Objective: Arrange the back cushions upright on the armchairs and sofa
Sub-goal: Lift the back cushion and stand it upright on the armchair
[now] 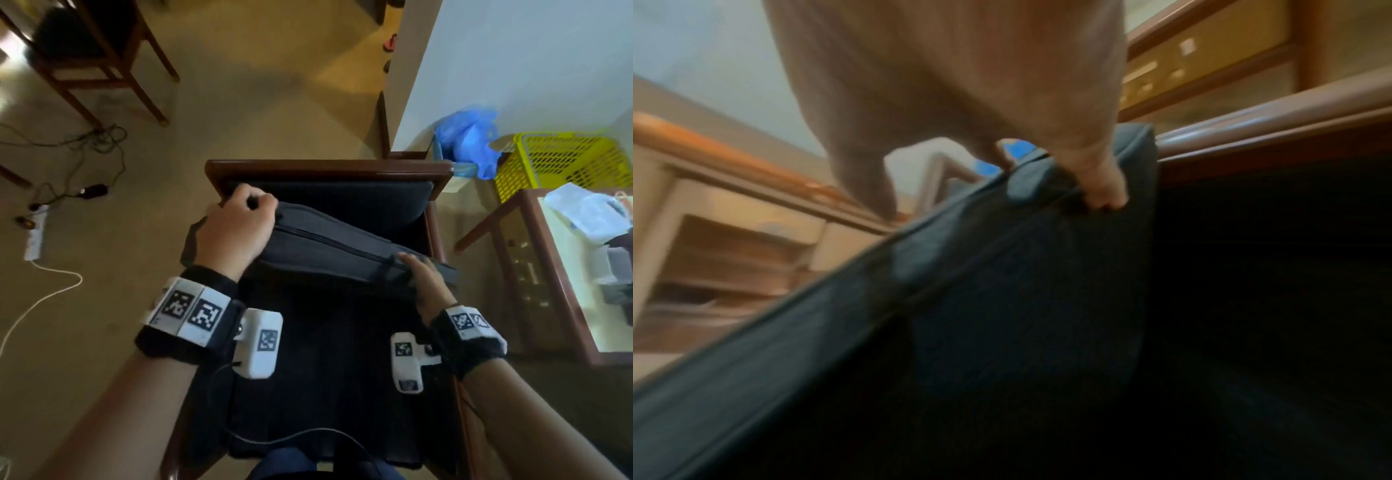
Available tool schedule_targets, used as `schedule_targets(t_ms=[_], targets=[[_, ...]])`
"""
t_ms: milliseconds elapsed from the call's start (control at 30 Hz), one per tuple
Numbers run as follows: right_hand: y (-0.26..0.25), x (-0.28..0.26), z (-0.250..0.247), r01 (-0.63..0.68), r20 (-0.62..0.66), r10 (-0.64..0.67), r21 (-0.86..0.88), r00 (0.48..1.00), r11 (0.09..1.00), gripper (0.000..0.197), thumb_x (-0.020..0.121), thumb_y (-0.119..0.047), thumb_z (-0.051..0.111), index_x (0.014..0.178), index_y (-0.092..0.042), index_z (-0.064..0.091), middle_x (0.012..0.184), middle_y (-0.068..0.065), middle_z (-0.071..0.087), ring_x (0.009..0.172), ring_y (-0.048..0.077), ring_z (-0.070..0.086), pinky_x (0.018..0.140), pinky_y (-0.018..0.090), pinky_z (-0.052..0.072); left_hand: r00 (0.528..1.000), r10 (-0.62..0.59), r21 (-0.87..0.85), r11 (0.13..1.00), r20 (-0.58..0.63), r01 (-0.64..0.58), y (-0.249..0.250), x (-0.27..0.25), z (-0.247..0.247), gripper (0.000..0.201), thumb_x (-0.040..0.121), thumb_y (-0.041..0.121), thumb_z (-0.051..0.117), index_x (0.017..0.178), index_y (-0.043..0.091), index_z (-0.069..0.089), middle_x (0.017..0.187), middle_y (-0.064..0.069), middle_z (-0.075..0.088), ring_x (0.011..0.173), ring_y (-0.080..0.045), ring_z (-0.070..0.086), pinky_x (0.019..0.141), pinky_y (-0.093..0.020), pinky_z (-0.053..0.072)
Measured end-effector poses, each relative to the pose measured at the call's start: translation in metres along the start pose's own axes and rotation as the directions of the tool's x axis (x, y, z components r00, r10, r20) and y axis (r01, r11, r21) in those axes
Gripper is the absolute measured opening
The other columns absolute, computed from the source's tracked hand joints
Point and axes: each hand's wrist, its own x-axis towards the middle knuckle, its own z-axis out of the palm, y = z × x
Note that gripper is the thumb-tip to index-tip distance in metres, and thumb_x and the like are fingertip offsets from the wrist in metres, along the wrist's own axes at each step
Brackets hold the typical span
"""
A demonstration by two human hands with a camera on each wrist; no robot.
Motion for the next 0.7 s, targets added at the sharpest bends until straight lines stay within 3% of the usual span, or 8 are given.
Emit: schedule_targets(t_ms=[67, 133, 200, 267, 333, 467, 600, 700], targets=[[-0.020, -0.036, 0.023, 0.231, 0.129, -0.195, -0.416, 0.972, 0.879, 0.096, 0.046, -0.067, 0.069, 0.136, -0.054, 0.040, 0.159, 0.008, 0.024, 0.144, 0.037, 0.023, 0.116, 0.054, 0.026, 0.999, -0.008, -0.110, 0.994, 0.040, 0.013, -0.008, -0.003, -0.006, 0.031, 0.080, 0.070, 0.042, 0.094, 0.047, 0.058, 0.117, -0.004, 0.059, 0.094, -0.023, 0.060, 0.064, -0.031, 0.048], [-0.039, -0.065, 0.047, 0.488, 0.319, -0.373, -0.647, 0.871, 0.586, 0.121, 0.045, -0.065, 0.064, 0.148, -0.051, 0.002, 0.164, 0.001, -0.002, 0.150, 0.030, -0.005, 0.117, 0.055, 0.007, 0.995, 0.029, -0.134, 0.991, 0.097, -0.016, -0.006, -0.016, 0.000, 0.038, 0.074, 0.079, 0.042, 0.096, 0.051, 0.057, 0.118, -0.002, 0.058, 0.097, -0.025, 0.062, 0.075, -0.037, 0.055], [-0.058, -0.087, 0.066, 0.685, 0.462, -0.544, -0.649, 0.700, 0.331, 0.132, 0.047, -0.064, 0.072, 0.153, -0.036, -0.002, 0.163, 0.001, 0.006, 0.151, 0.025, 0.003, 0.117, 0.056, 0.007, 0.993, 0.058, -0.124, 0.991, 0.103, -0.045, -0.007, -0.031, 0.006, 0.041, 0.070, 0.081, 0.042, 0.100, 0.054, 0.055, 0.120, -0.004, 0.056, 0.101, -0.029, 0.062, 0.089, -0.046, 0.053], [-0.064, -0.084, 0.075, 0.756, 0.477, -0.668, -0.622, 0.571, 0.202, 0.117, 0.051, -0.059, 0.080, 0.148, -0.022, 0.027, 0.148, 0.005, 0.042, 0.137, 0.026, 0.039, 0.113, 0.059, 0.027, 0.988, 0.091, -0.152, 0.986, 0.122, -0.072, -0.016, -0.041, 0.007, 0.040, 0.074, 0.079, 0.046, 0.108, 0.058, 0.051, 0.123, -0.003, 0.048, 0.105, -0.031, 0.060, 0.091, -0.047, 0.053], [-0.062, -0.081, 0.080, 0.791, 0.460, -0.730, -0.584, 0.506, 0.181, 0.094, 0.051, -0.055, 0.083, 0.129, -0.015, 0.049, 0.122, 0.004, 0.061, 0.111, 0.026, 0.059, 0.095, 0.052, 0.047, 0.970, 0.191, -0.096, 0.979, 0.152, -0.178, -0.037, -0.048, -0.003, 0.041, 0.083, 0.074, 0.046, 0.122, 0.061, 0.041, 0.118, 0.001, 0.042, 0.104, -0.026, 0.058, 0.091, -0.044, 0.053], [-0.045, -0.091, 0.074, 0.809, 0.436, -0.750, -0.546, 0.497, 0.219, 0.074, 0.045, -0.026, 0.087, 0.112, -0.013, 0.059, 0.104, 0.000, 0.064, 0.095, 0.026, 0.063, 0.083, 0.045, 0.051, 0.829, 0.409, 0.158, 0.855, 0.381, -0.494, -0.089, -0.043, -0.038, 0.069, 0.075, 0.084, 0.039, 0.138, 0.068, 0.016, 0.115, 0.012, 0.038, 0.098, -0.003, 0.048, 0.089, -0.034, 0.049], [-0.029, -0.104, 0.053, 0.840, 0.456, -0.751, -0.485, 0.479, 0.242, 0.068, 0.044, -0.017, 0.082, 0.109, -0.014, 0.060, 0.101, -0.003, 0.063, 0.093, 0.021, 0.062, 0.084, 0.037, 0.048, 0.813, 0.287, 0.294, 0.829, 0.507, -0.475, -0.139, -0.015, -0.044, 0.121, 0.041, 0.084, 0.071, 0.145, 0.056, 0.016, 0.156, 0.013, -0.001, 0.141, -0.015, 0.013, 0.113, -0.048, 0.026], [-0.018, -0.109, 0.047, 0.852, 0.456, -0.755, -0.459, 0.471, 0.253, 0.067, 0.045, -0.012, 0.082, 0.108, -0.015, 0.060, 0.101, -0.003, 0.064, 0.093, 0.020, 0.062, 0.084, 0.035, 0.048, 0.803, 0.306, 0.181, 0.875, 0.511, -0.449, -0.152, -0.018, -0.024, 0.143, 0.030, 0.069, 0.088, 0.149, 0.043, 0.014, 0.158, 0.007, 0.021, 0.141, -0.012, 0.025, 0.115, -0.047, 0.031]])
